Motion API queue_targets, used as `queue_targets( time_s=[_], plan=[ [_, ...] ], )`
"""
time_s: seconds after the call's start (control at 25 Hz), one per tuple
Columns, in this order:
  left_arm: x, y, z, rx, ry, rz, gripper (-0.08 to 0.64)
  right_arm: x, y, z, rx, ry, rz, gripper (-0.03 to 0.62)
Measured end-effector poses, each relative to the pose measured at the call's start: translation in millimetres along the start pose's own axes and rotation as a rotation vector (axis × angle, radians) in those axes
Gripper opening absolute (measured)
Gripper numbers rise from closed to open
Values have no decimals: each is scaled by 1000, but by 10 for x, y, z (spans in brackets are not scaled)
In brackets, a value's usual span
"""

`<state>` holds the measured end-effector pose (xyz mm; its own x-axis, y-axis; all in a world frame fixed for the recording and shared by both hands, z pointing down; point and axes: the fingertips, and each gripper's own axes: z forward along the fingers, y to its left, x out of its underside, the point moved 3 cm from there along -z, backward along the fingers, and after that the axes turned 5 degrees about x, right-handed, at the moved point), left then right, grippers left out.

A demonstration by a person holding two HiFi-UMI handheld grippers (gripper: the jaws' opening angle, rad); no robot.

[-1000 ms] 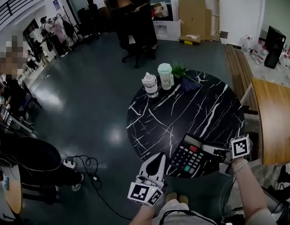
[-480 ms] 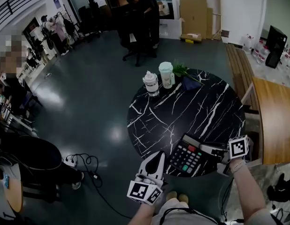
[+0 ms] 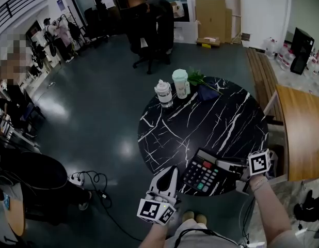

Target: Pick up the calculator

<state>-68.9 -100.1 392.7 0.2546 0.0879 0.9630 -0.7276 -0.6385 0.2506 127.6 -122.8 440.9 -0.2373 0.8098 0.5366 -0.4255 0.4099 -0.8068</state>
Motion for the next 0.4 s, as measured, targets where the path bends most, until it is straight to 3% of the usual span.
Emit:
queue_targets(
  time_s=[0.4],
  plan=[
    [-6,45,17,-9,3,-2,8,-20,-7,54,-6,6,0,49]
  ],
)
